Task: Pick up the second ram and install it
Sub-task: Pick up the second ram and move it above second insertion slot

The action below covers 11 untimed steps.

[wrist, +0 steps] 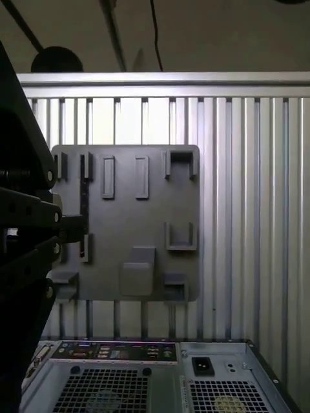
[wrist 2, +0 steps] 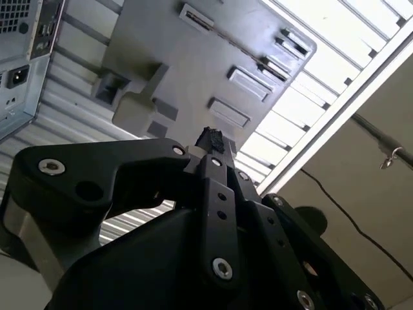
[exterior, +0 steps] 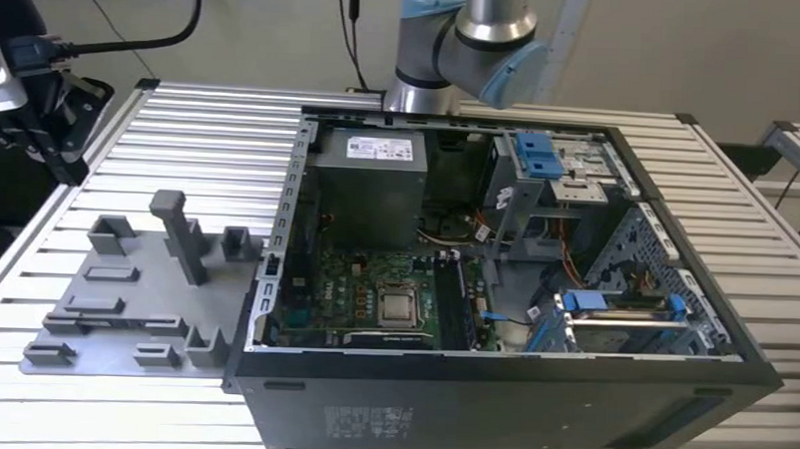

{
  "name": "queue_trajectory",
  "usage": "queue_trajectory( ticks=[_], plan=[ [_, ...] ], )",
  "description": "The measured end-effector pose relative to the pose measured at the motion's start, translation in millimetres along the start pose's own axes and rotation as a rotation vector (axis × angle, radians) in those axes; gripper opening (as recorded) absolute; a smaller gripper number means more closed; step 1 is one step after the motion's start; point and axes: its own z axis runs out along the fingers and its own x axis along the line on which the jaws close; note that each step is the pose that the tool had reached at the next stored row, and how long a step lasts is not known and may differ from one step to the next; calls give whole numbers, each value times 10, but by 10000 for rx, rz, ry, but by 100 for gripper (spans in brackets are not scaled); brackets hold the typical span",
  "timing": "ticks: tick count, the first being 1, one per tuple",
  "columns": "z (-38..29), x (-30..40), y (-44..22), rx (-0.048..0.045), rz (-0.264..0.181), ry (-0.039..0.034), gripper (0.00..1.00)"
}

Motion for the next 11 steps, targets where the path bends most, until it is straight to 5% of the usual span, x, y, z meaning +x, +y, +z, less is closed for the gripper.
queue_trajectory(
  ticks=[11],
  plan=[
    [-1, -1, 0, -23, -1500, 19, 11]
  ],
)
